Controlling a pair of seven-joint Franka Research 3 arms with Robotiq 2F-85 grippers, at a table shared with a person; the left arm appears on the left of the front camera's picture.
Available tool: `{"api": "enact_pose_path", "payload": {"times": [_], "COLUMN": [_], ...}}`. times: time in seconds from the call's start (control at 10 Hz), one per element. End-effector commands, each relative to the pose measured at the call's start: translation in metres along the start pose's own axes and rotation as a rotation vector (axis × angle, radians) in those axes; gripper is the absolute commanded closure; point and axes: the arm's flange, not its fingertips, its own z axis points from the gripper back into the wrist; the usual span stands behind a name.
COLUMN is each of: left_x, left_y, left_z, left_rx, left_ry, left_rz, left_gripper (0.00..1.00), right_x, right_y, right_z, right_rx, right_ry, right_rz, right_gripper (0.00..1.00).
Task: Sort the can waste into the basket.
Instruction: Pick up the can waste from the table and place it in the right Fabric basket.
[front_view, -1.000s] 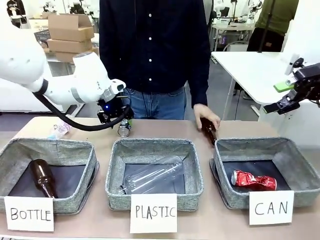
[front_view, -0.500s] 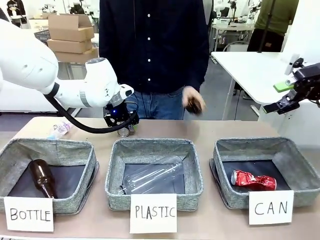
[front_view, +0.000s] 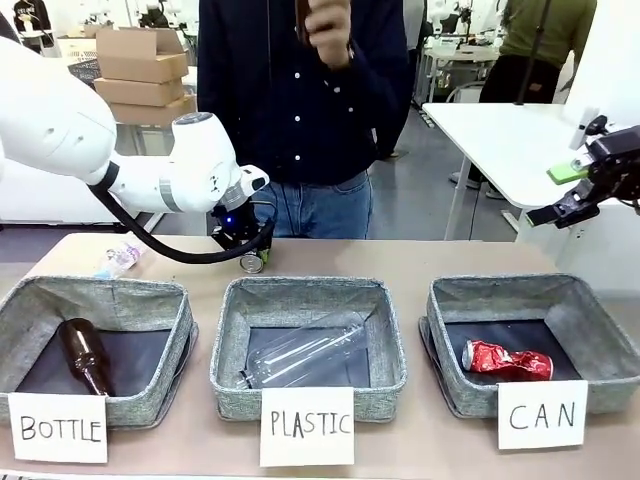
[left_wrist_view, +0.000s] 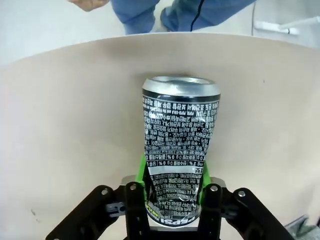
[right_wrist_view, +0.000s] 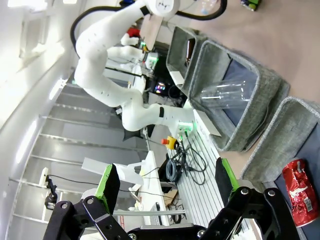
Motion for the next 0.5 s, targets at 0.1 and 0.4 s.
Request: {"api": "enact_pose_path", "payload": {"times": [0.1,0.4], "left_x": [-0.007,-0.029], "left_y": [-0.001,-0.001], "left_z": [0.022,0.070], "left_rx": [0.014,-0.094], "left_ry": [-0.037,0.006], "left_rz": [0.000,-0.022], "left_gripper": [0.94,0.94], "right_x": [-0.001,-0.001], "right_y": [0.001,0.001], "right_z": [0.001,0.001], "right_rx": [-0.013,-0.013], "right_ry": [-0.001,-0.001], "right_rz": [0.017,0.017], "right_gripper": [0.00,0.00]}}
